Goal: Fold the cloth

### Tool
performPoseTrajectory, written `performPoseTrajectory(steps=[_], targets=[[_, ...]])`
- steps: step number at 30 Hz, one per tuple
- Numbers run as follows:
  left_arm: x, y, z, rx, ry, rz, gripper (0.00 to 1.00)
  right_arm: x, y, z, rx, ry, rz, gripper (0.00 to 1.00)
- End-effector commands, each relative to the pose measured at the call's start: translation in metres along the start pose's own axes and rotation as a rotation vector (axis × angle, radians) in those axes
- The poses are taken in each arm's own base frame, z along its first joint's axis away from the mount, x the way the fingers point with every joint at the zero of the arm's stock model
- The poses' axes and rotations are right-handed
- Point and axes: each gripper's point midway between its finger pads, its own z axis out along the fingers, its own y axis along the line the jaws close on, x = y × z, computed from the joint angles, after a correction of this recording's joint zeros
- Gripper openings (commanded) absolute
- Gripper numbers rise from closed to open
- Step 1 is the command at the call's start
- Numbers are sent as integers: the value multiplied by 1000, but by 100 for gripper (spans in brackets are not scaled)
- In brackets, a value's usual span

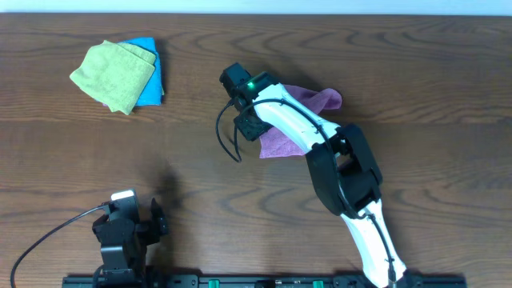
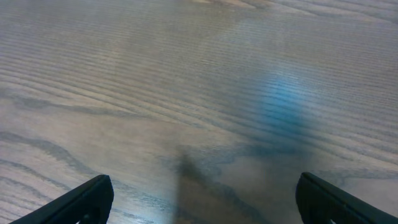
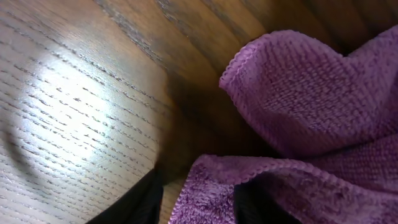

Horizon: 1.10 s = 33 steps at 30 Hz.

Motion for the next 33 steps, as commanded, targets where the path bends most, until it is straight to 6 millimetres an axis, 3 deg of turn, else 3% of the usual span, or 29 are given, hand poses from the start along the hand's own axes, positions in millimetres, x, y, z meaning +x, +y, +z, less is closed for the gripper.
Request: performPoseTrajectory(steps=[1,5,10,13,16,22,28,33], targets=[[11,1,4,-6,33,16,95,2,-2,4,22,10,6,32],[11,1,4,-6,33,16,95,7,-2,9,23,26,4,25],[11,1,4,-6,33,16,95,24,-1,21,28,74,-3,1],[11,1,4,-6,33,16,95,20,-4,19,44,58,-1,1],[11,1,4,-6,33,16,95,9,-7,6,59,18,1,1],[11,1,4,-6,33,16,95,-1,-19,-39,107,-54,73,1],[11,1,4,-6,33,16,95,15,-42,-89,195,-74,174,1],[11,1,4,-6,33,16,95,34,-62,-111,278,-49,257,1]])
